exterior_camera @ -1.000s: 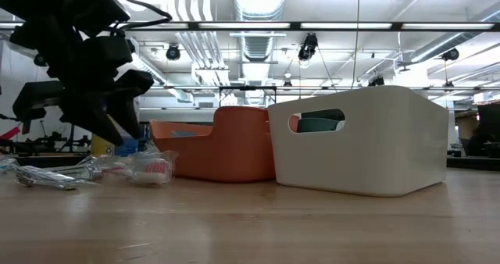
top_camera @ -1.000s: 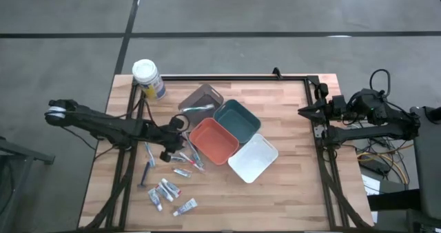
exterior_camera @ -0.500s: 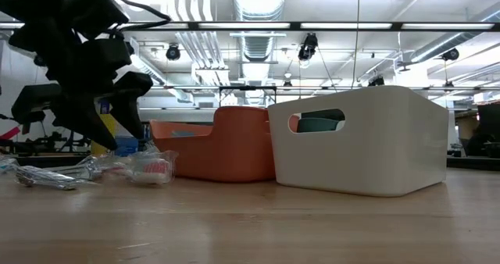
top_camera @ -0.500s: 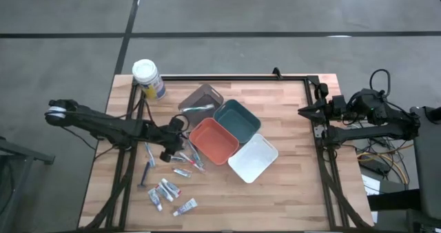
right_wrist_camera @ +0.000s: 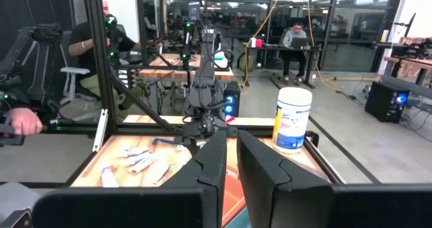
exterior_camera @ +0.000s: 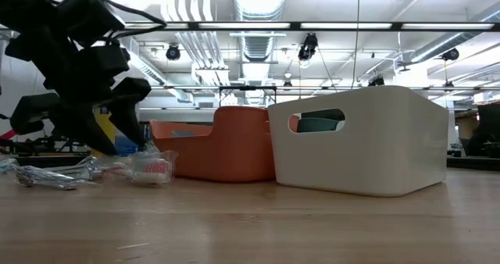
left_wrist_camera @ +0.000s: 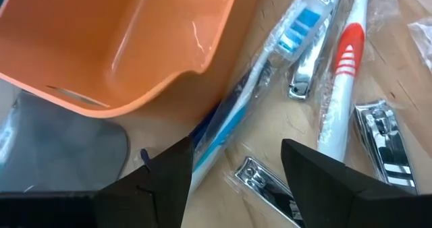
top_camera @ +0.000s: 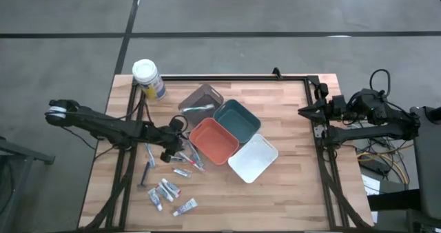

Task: Pick & Place Travel size toiletries
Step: Put the blue toothbrush into the black bin

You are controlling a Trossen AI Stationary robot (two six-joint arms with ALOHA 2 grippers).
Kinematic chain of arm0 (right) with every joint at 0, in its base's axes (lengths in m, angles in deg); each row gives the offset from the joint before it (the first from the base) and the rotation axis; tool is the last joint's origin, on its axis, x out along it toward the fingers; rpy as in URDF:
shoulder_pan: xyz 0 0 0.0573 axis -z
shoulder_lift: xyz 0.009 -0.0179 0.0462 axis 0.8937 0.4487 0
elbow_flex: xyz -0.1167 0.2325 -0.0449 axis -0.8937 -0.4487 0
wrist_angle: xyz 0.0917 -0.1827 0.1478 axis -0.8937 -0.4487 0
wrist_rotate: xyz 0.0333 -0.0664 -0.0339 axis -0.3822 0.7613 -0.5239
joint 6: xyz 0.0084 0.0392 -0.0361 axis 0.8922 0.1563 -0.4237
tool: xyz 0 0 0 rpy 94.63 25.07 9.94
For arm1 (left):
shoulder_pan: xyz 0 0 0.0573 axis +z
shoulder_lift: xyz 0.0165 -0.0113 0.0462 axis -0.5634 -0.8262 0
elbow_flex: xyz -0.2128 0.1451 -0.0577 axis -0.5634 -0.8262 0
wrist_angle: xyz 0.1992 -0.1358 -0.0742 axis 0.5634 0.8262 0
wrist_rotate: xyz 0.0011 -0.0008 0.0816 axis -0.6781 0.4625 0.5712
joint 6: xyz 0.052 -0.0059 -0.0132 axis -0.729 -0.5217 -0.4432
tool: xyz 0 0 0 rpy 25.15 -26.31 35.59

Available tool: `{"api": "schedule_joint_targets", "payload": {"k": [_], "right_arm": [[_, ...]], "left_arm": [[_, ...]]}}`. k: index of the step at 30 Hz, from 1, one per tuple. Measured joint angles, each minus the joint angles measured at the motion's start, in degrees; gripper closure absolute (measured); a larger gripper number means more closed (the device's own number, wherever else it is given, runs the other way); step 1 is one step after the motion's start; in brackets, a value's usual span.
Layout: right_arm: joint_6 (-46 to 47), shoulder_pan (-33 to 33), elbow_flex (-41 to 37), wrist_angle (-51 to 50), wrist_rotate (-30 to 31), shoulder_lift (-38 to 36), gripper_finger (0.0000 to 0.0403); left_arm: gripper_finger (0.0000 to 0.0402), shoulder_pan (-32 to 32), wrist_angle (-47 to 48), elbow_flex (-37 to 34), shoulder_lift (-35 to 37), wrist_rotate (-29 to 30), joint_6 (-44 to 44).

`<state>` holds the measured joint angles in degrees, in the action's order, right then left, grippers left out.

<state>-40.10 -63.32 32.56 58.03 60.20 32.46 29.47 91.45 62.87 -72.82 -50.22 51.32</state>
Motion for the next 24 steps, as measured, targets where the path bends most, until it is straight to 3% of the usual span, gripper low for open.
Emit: {"api": "schedule_joint_targets", "payload": {"k": [24], "right_arm": [[0.02, -0.01, 0.0, 0.01, 0.0, 0.01, 0.0369]], "left_arm": [[0.0172, 0.04, -0.67, 0.0, 0.0, 0.45, -0.05]]}}
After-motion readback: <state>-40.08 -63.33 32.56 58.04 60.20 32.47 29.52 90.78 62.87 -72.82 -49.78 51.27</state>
